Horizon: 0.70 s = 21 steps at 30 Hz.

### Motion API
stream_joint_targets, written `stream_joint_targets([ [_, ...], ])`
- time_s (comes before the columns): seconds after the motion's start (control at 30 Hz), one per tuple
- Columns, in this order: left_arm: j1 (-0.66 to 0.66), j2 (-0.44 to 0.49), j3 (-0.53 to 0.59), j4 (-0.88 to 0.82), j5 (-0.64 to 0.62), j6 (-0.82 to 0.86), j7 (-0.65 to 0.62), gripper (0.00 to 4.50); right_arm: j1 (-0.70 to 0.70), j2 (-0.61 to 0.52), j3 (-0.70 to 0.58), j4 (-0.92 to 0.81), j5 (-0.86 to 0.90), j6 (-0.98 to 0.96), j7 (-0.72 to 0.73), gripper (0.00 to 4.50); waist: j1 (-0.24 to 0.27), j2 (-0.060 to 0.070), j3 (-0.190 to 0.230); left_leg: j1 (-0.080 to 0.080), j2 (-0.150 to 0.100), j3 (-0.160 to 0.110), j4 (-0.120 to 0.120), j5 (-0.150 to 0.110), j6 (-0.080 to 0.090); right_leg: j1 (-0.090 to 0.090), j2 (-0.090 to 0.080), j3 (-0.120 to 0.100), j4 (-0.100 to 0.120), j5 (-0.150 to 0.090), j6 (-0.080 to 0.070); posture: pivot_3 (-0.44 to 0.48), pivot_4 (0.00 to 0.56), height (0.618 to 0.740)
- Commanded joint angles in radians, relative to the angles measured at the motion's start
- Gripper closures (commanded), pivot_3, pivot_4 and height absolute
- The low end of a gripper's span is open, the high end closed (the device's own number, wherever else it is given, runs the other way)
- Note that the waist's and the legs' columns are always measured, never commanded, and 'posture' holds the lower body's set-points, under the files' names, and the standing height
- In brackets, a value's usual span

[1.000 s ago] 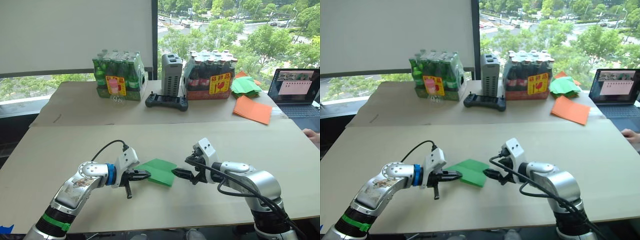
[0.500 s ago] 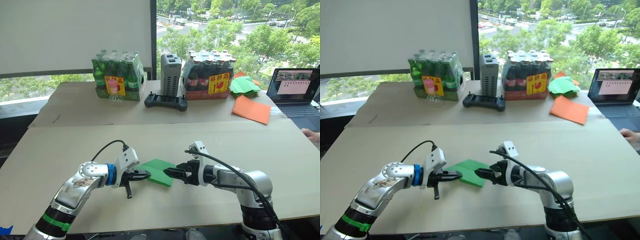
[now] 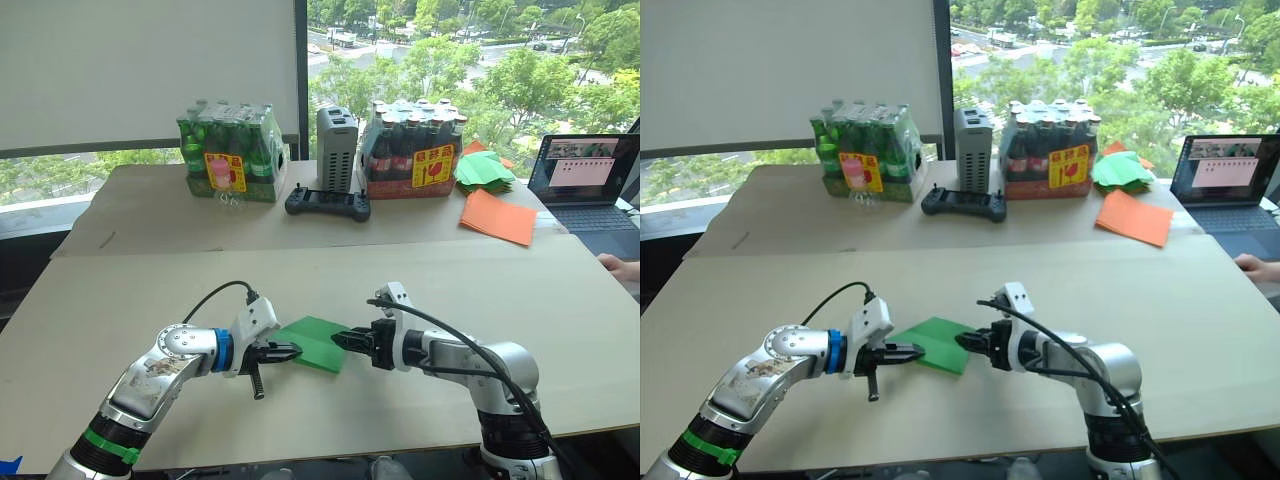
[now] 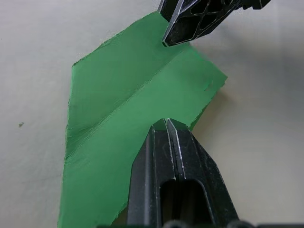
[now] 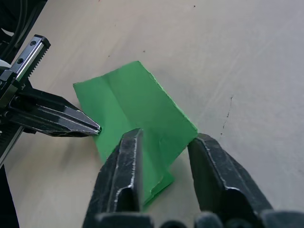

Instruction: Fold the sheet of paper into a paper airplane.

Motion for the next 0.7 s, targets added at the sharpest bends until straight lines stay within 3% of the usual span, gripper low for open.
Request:
stream_joint_targets([
  [0.03, 0.0, 0.011, 0.002, -0.036, -0.005, 0.003, -0.002, 4.5, 0.0, -0.004, 0.008, -0.019, 0.016, -0.039, -0.001, 4.3, 0.0, 0.0, 0.0, 0.0, 0.0, 0.0, 0.0, 0.0, 0.0, 0.0, 0.0, 0.0, 0.0, 0.0, 0.0, 0.0, 0.15, 0.696],
  [0.13, -0.002, 0.012, 0.003, -0.035, -0.006, 0.004, -0.002, 4.5, 0.009, -0.024, 0.043, -0.04, 0.009, -0.081, 0.016, 4.45, 0.0, 0.0, 0.0, 0.0, 0.0, 0.0, 0.0, 0.0, 0.0, 0.0, 0.0, 0.0, 0.0, 0.0, 0.0, 0.0, 0.15, 0.696],
  [0.47, -0.003, 0.023, 0.006, -0.026, -0.004, 0.002, -0.006, 4.5, 0.092, -0.164, 0.252, -0.122, -0.149, -0.479, 0.11, 4.45, 0.0, 0.0, 0.0, 0.0, 0.0, 0.0, 0.0, 0.0, 0.0, 0.0, 0.0, 0.0, 0.0, 0.0, 0.0, 0.0, 0.15, 0.696],
  [0.7, -0.001, 0.036, 0.008, -0.02, -0.004, -0.003, -0.011, 4.5, 0.166, -0.258, 0.4, -0.11, -0.383, -0.904, 0.173, 4.45, 0.0, 0.0, 0.0, 0.0, 0.0, 0.0, 0.0, 0.0, 0.0, 0.0, 0.0, 0.0, 0.0, 0.0, 0.0, 0.0, 0.15, 0.696],
])
